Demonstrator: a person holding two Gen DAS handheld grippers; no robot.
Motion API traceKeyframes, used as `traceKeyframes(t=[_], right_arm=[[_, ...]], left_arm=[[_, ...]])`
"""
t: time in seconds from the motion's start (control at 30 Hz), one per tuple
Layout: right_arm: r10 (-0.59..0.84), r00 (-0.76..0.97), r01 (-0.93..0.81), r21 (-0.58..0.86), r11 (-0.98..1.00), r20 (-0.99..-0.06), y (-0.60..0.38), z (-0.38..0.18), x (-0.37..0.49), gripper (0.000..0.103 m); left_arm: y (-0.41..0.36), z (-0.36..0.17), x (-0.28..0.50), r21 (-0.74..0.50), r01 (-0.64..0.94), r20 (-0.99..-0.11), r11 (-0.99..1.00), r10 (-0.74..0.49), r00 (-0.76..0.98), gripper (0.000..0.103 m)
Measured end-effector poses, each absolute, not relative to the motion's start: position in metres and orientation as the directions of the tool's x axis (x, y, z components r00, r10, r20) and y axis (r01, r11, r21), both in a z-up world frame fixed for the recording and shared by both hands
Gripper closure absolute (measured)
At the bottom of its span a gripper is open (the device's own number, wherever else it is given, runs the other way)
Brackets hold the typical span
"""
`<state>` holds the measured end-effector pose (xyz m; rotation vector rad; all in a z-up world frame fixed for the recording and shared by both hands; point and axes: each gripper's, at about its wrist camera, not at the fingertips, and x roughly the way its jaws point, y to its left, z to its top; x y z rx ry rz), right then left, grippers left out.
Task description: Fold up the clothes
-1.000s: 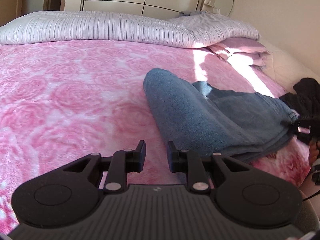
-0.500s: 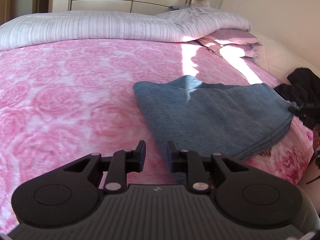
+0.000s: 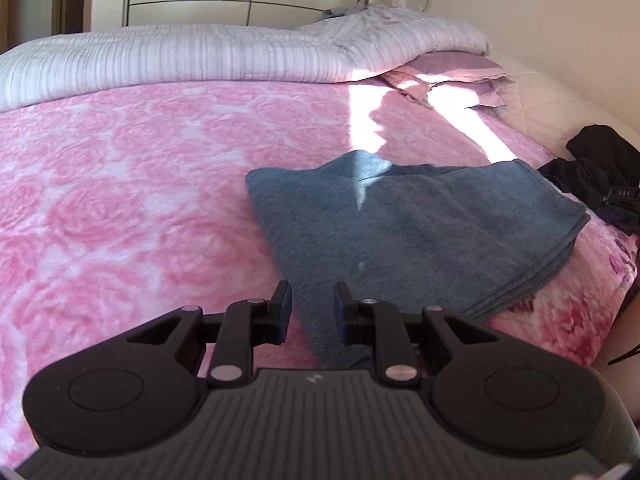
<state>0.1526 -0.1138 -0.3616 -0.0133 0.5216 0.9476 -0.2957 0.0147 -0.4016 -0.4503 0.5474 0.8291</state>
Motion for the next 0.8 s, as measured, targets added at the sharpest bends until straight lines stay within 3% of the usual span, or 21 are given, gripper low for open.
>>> traceKeyframes(t=[0.1, 0.27, 0.37, 0.47, 0.6, 0.8], right_arm=[[0.789, 0.412, -0.833, 0.162, 0.529, -0.457, -0.099, -0.373, 0.148, 0.07], [0.726, 0.414, -0.869, 0.0, 0.495, -0.549, -0.084, -0.413, 0.144, 0.07], [0.713, 0.421, -0.862, -0.003, 0.506, -0.561, -0.088, -0.398, 0.142, 0.07], [0.748, 0.433, -0.871, -0.019, 0.491, -0.503, -0.102, -0.389, 0.133, 0.07], [0.701, 0.357, -0.889, 0.006, 0.458, -0.617, -0.095, -0.408, 0.139, 0.07], [0.723, 0.326, -0.901, 0.03, 0.432, -0.609, -0.131, -0.383, 0.108, 0.07]], left_arm=[[0.013, -0.404, -0.279, -0.148, -0.758, -0.608, 0.636, 0.546, 0.577, 0.085], [0.017, -0.435, -0.258, -0.093, -0.754, -0.672, 0.651, 0.517, 0.53, 0.085], [0.015, -0.428, -0.257, -0.083, -0.77, -0.675, 0.632, 0.533, 0.51, 0.086], [0.005, -0.419, -0.26, -0.09, -0.765, -0.639, 0.638, 0.552, 0.536, 0.086], [0.003, -0.434, -0.253, -0.08, -0.784, -0.669, 0.616, 0.549, 0.5, 0.084], [-0.017, -0.415, -0.254, -0.023, -0.833, -0.677, 0.553, 0.604, 0.42, 0.085]])
